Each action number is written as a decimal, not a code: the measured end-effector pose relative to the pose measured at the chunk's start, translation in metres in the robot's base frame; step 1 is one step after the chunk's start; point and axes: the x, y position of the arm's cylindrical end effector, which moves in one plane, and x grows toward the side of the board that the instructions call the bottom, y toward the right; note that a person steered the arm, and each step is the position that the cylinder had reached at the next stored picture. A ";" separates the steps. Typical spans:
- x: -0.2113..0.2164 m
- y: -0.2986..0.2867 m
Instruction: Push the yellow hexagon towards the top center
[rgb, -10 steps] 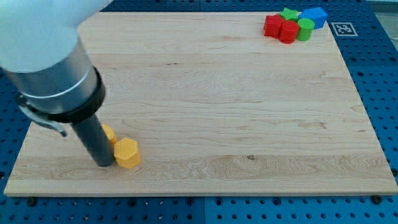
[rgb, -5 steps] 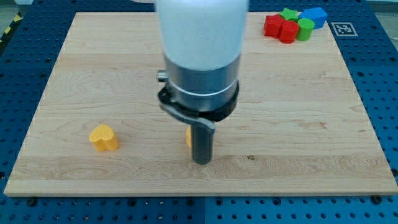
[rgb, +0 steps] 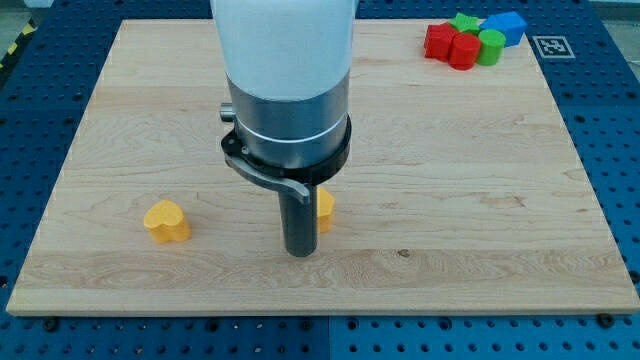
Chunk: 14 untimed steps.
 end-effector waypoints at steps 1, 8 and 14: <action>-0.010 0.000; -0.145 0.083; -0.267 0.083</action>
